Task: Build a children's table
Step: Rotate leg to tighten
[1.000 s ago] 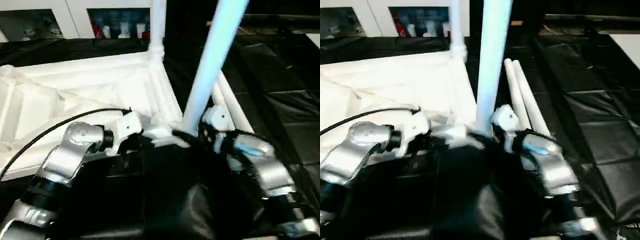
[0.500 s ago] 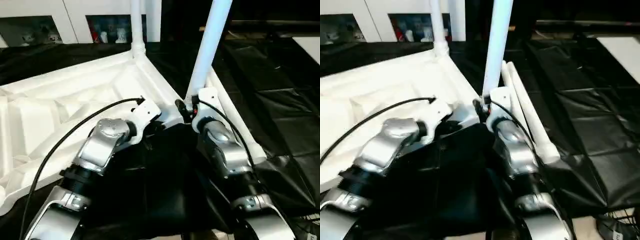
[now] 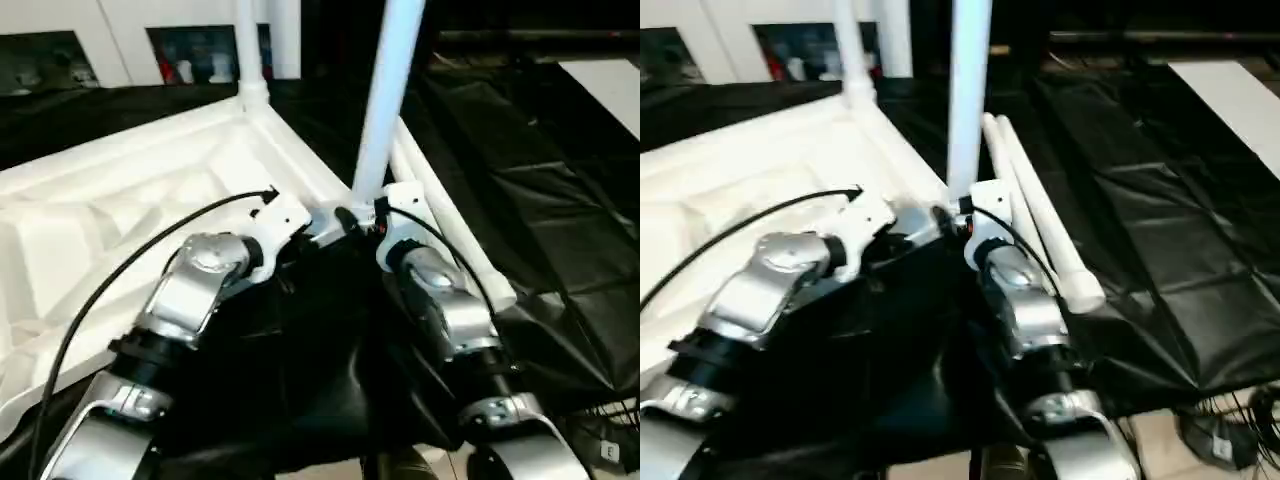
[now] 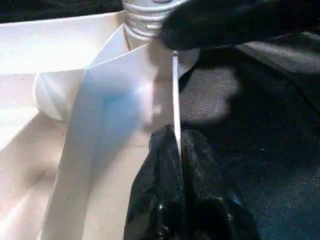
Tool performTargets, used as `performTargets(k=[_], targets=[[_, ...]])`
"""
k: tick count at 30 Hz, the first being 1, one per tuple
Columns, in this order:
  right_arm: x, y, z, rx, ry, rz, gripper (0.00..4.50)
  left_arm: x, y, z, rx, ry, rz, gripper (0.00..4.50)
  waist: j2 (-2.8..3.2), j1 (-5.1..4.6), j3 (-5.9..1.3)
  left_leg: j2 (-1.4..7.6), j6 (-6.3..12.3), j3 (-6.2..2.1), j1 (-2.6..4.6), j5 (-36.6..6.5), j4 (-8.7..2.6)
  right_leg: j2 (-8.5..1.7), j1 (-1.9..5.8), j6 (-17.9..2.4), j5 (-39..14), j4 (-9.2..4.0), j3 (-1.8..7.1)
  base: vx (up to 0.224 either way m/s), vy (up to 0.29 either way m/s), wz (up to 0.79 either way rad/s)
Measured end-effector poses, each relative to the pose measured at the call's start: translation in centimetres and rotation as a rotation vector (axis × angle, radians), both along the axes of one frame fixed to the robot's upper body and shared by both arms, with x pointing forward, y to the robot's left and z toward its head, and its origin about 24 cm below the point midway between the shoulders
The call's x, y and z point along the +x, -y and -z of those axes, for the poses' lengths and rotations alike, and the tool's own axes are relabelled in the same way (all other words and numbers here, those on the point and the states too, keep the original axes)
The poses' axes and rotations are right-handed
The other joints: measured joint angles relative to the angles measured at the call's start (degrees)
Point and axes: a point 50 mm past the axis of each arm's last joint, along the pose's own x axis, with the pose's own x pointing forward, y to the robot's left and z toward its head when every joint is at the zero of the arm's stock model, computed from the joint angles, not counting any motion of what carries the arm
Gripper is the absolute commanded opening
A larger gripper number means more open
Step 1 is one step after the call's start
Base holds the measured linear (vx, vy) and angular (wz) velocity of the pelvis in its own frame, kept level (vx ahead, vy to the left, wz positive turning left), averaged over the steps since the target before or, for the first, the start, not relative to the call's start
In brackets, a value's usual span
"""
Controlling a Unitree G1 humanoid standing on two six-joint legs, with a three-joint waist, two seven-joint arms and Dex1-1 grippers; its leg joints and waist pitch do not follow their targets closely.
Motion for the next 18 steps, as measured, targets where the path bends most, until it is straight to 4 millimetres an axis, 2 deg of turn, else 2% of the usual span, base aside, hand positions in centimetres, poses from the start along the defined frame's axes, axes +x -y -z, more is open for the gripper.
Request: performTargets(k=[5, 7, 10, 13, 18], targets=[[-1.3, 2.7, -1.5, -0.117, 0.075, -0.238, 3.69, -1.4, -2.2, -0.2, 0.025, -0.008, 0.136, 0.0, -0.06, 0.09, 0.18, 0.06, -0.01, 0.13, 0.12, 0.01, 0.03, 0.01, -0.15, -0.8, 1.92, 0.03, -0.01, 0.0, 0.0, 0.0], [-1.8, 3.8, -2.2, -0.156, 0.097, -0.331, 3.69, -2.3, -2.9, -0.2, 0.027, -0.035, 0.221, 0.0, -0.08, 0.6, 0.18, 0.19, -0.31, 0.24, 0.2, 0.22, 0.04, 0.01, -0.16, -0.82, 2.76, 0.19, -0.02, 0.058, -0.036, 0.03], [-2.4, 3.5, -2.2, -0.162, 0.101, -0.426, 3.69, -2.9, -3.4, -0.4, 0.026, -0.06, 0.295, 0.0, -0.12, 1.04, 0.16, 0.52, -0.7, 0.61, 0.24, 0.46, 0.11, 0.07, -0.34, -1.17, 3.15, 0.99, 0.02, 0.078, -0.046, 0.09], [-2.8, 3.5, -2.6, -0.182, 0.112, -0.49, 3.69, -3.4, -3.2, -0.6, 0.007, -0.086, 0.346, 0.0, -0.11, 2.2, 0.16, 0.92, -0.76, 0.89, 0.2, 0.6, 0.18, 0.21, -0.44, -0.88, 2.73, 1.44, -0.03, 0.084, -0.028, 0.07], [-3.1, 3.8, -2.6, -0.236, 0.111, -0.567, 3.69, -3.5, -3.1, -0.7, 0.007, -0.097, 0.377, 0.0, -0.11, 2.73, 0.16, 1.04, -0.51, 0.82, 0.1, 0.59, 0.3, 0.3, -0.49, -1.09, 2.11, 1.92, -0.03, 0.013, -0.002, 0.0]])
